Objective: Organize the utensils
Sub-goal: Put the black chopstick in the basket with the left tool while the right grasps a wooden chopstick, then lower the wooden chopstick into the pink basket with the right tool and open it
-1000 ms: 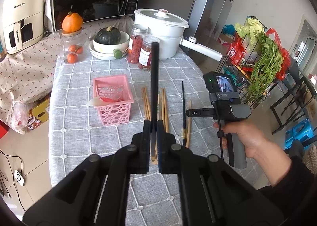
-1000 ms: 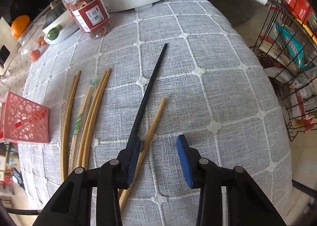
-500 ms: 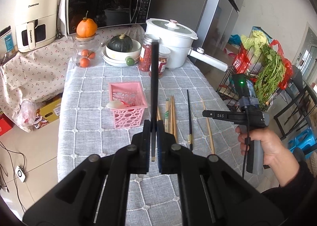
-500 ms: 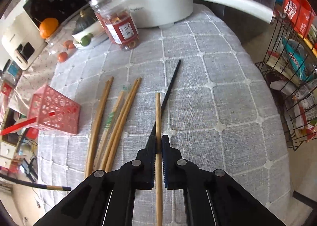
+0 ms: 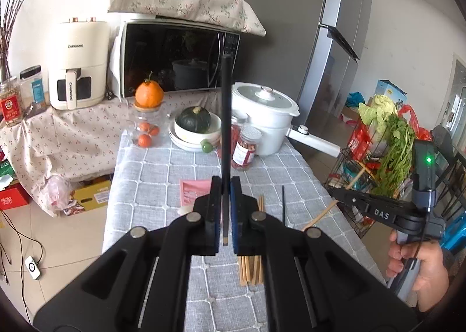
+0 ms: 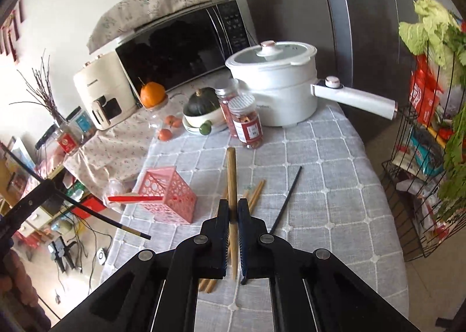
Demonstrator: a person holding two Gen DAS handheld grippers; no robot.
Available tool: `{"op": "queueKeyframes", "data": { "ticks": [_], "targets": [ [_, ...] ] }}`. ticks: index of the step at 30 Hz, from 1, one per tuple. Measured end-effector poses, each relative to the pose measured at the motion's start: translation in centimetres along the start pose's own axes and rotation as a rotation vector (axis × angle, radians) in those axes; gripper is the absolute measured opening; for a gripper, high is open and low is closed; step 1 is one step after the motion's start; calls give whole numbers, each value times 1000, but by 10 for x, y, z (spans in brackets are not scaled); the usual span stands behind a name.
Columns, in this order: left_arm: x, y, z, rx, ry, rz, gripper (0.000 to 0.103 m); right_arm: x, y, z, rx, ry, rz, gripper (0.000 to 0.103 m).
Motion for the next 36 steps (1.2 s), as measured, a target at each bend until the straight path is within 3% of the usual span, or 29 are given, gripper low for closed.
{"op": "queueKeyframes", "data": {
  "ticks": [5, 14, 23, 27, 28, 30, 32, 36],
  "targets": [
    [-3, 24, 7, -116, 26, 24, 7, 14, 20, -14, -73, 16, -22, 6],
    [2, 37, 43, -181, 73, -6, 7, 24, 27, -8, -81, 33, -23, 6],
    [1, 30, 80, -148, 112, -5, 7, 22, 29, -7, -87, 43, -14, 6],
    [5, 20, 95, -83, 122, -14, 7, 23, 29, -7, -88, 48, -16, 6],
    [7, 20, 94, -82, 127, -25, 8, 23, 29, -7, -88, 49, -17, 6],
    [5, 22, 89, -83, 112, -39, 33, 24, 29, -8, -90, 51, -18, 6],
    [3, 26, 80, -101, 102, -42, 44, 25, 30, -9, -93, 54, -18, 6],
    [-2, 29, 62, -96, 76, -39, 46, 29, 34, -12, -106, 64, -13, 6]
  ]
}}
Point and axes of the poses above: each gripper's, at about its wrist camera, not at the fingertips, and z roughly the way its jaws point, x to its left, y to its top, the point moved 10 cm from there along z, roughly the way its jaws point, and after that the axes turned 7 degrees about -z, right-handed, at the moved point
